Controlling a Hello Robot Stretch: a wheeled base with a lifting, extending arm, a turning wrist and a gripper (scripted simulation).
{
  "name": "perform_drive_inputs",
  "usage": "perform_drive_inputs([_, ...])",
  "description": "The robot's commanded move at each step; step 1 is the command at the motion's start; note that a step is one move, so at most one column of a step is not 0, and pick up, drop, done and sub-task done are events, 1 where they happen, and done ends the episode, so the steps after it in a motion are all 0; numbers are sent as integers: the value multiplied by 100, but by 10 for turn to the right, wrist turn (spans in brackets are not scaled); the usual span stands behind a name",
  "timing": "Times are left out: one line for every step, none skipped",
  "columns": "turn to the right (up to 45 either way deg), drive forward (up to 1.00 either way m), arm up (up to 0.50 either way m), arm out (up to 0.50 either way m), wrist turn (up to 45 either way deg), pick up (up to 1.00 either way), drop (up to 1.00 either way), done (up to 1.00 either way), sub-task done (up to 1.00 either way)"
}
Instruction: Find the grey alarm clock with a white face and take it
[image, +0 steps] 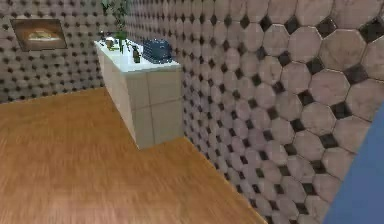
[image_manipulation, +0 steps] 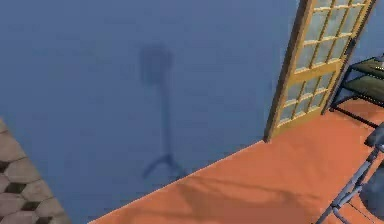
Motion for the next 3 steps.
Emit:
perform_drive_inputs([-450,0,0,0,0,0,0,0,0])
perform_drive_inputs([-450,0,0,0,0,0,0,0,0])
perform_drive_inputs([-390,0,0,0,0,0,0,0,0])
